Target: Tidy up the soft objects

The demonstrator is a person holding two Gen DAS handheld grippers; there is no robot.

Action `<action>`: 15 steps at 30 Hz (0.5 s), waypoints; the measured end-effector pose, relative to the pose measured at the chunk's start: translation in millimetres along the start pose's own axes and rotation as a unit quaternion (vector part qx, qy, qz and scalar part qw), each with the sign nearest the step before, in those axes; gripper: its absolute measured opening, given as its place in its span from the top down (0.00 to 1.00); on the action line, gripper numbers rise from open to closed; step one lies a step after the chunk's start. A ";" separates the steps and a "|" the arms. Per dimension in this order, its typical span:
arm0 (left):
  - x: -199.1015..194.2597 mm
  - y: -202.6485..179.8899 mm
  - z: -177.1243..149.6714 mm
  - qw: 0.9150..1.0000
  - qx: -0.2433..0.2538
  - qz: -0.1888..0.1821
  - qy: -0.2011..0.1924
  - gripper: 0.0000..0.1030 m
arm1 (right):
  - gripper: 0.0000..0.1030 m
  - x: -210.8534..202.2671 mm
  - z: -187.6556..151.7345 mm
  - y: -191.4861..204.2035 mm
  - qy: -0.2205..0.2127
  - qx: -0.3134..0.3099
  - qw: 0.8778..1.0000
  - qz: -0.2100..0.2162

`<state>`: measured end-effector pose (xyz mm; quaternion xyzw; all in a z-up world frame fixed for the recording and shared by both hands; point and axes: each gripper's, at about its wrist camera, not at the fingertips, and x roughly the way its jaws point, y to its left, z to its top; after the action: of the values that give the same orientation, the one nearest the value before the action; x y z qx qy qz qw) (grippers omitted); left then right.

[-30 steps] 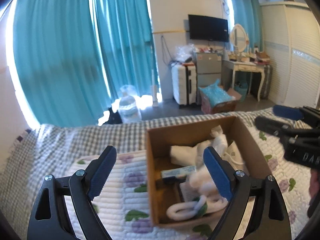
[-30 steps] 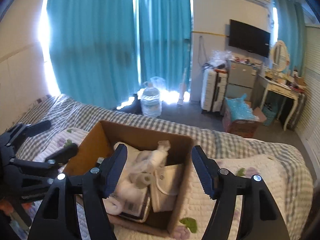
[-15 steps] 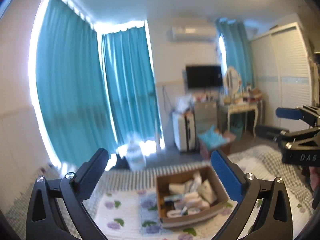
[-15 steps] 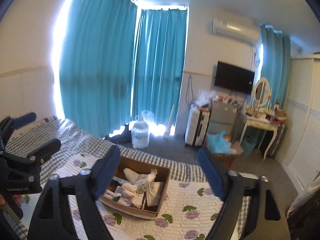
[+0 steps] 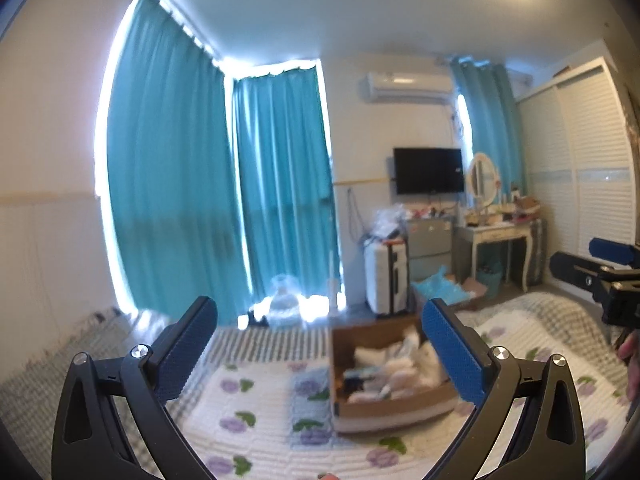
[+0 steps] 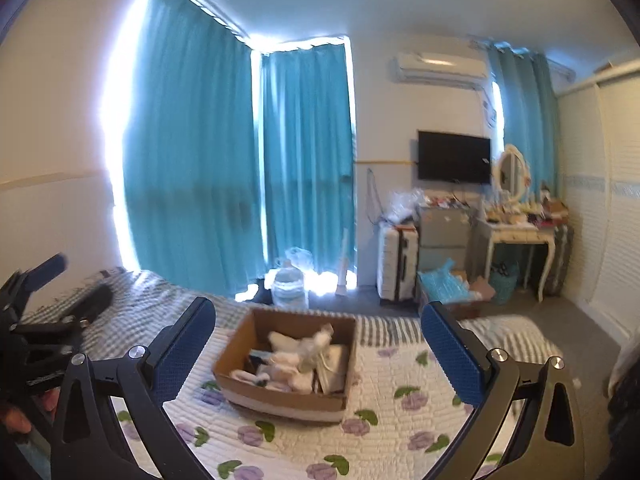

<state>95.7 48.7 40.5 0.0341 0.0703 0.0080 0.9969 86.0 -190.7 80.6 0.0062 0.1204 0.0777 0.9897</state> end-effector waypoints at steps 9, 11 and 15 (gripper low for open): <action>38.5 -6.8 -59.8 0.998 0.000 0.001 0.068 0.00 | 0.00 70.7 -81.2 0.0 0.057 -0.011 0.998 -0.016; 39.5 -5.9 -61.4 0.997 -0.008 -0.003 0.073 0.00 | 0.00 74.8 -85.5 -1.2 0.062 -0.012 0.998 -0.017; 35.1 2.5 -63.2 0.996 -0.026 -0.009 0.080 0.00 | 0.00 74.9 -86.5 -1.0 0.066 -0.005 0.998 -0.016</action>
<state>121.5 56.1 -26.6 0.0072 0.1498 0.0037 0.9887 137.3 -180.6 -21.2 -0.0059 0.1850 0.0627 0.9807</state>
